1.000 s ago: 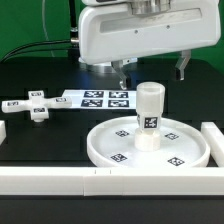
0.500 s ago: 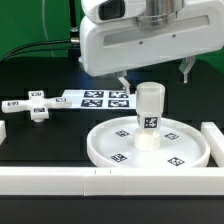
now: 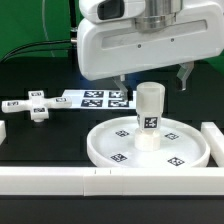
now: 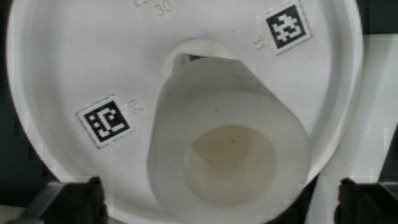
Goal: Assemble round table
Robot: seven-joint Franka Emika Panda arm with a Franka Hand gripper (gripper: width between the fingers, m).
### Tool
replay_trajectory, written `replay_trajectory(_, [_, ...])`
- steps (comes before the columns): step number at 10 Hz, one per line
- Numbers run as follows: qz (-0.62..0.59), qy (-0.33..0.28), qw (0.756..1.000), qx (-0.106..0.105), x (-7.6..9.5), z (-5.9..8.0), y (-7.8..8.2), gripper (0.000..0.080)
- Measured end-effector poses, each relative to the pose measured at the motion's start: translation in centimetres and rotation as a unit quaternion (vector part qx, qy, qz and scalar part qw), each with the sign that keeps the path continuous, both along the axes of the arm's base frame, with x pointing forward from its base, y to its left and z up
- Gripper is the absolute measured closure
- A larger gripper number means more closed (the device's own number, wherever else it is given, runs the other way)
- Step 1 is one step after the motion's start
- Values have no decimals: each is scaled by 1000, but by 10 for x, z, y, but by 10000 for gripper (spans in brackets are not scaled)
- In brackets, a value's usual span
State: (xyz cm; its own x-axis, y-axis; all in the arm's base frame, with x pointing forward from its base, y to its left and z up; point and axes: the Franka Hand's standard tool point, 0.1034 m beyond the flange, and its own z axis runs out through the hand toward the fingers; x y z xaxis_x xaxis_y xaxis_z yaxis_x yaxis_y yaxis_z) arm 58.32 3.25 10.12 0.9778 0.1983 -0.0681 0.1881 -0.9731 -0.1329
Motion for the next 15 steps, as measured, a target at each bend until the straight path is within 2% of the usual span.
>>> replay_trajectory(3, [-2,11,1000,1,-11,-9,-1,150])
replay_trajectory(6, [1,13,1000,1,-13,-9,2,150])
replay_trajectory(8, [1,13,1000,1,-13,-10,2,394])
replay_trajectory(13, [-3,13,1000,0,-13,-10,2,392])
replay_trajectory(15, [-116,26,993,-4,-13,-10,1,392])
